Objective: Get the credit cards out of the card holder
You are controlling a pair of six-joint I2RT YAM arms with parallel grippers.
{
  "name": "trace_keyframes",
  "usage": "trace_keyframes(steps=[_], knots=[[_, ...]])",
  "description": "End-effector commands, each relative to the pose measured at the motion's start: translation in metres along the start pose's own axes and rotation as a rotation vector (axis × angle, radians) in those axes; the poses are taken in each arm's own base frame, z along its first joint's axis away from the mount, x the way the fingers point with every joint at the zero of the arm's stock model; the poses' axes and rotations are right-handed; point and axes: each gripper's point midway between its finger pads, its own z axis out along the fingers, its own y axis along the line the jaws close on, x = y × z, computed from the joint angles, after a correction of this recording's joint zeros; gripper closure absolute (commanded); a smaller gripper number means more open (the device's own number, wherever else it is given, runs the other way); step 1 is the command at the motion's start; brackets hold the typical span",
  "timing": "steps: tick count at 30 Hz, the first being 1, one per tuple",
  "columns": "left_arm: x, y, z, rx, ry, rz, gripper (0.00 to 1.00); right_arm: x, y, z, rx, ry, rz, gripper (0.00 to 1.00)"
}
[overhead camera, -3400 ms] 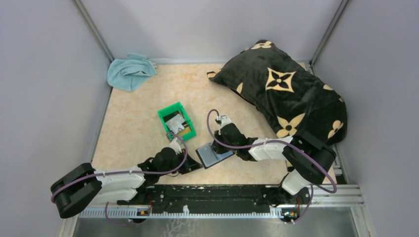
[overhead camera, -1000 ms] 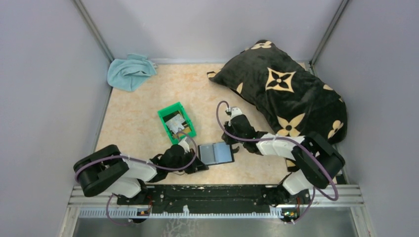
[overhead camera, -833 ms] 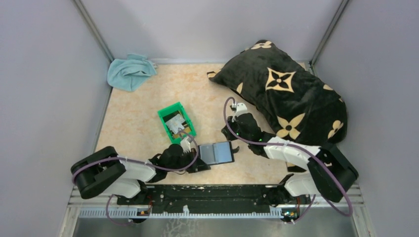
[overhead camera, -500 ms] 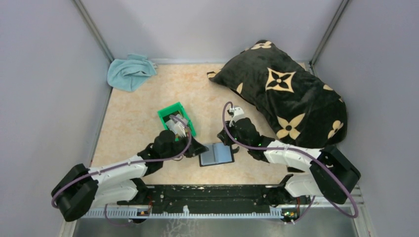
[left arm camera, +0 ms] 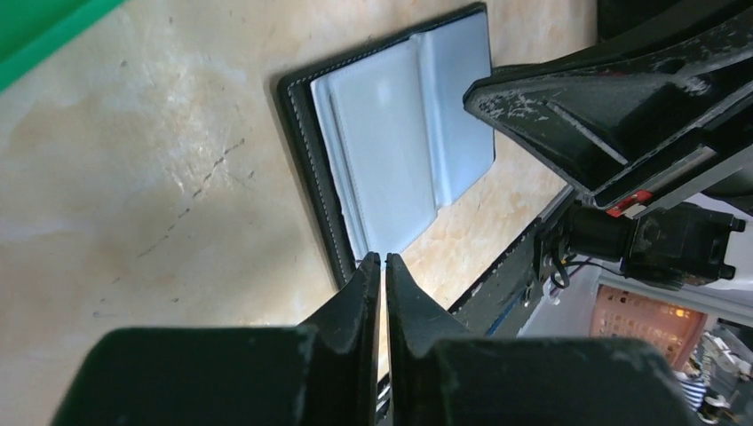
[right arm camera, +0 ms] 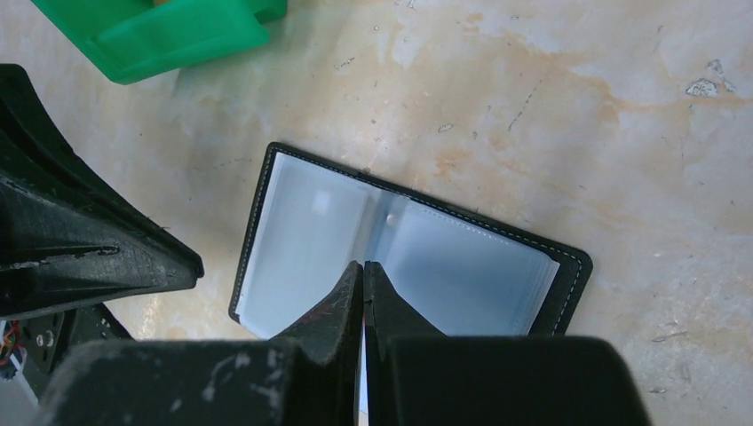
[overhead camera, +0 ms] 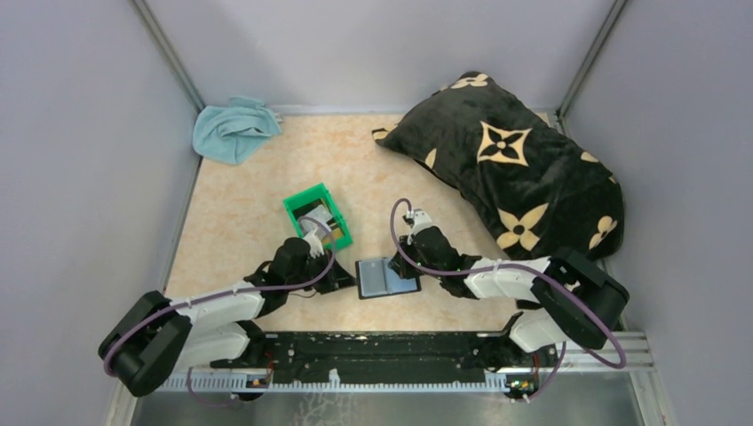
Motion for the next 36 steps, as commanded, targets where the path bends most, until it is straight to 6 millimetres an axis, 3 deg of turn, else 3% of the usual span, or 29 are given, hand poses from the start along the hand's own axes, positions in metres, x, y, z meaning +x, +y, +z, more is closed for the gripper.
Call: trace_keyframes(steps=[1,16,36], knots=[[0.007,-0.008,0.003,0.071,0.033,-0.039,0.89,-0.009,0.011,0.002,-0.041,-0.045,0.004,1.0],[-0.004,-0.007,0.014,0.049,0.016,-0.024,0.94,0.02,-0.004,0.0,-0.014,0.018,0.021,1.0],[-0.004,0.0,0.026,0.038,0.022,-0.037,1.0,0.029,-0.006,0.001,-0.017,0.031,0.033,1.0]])
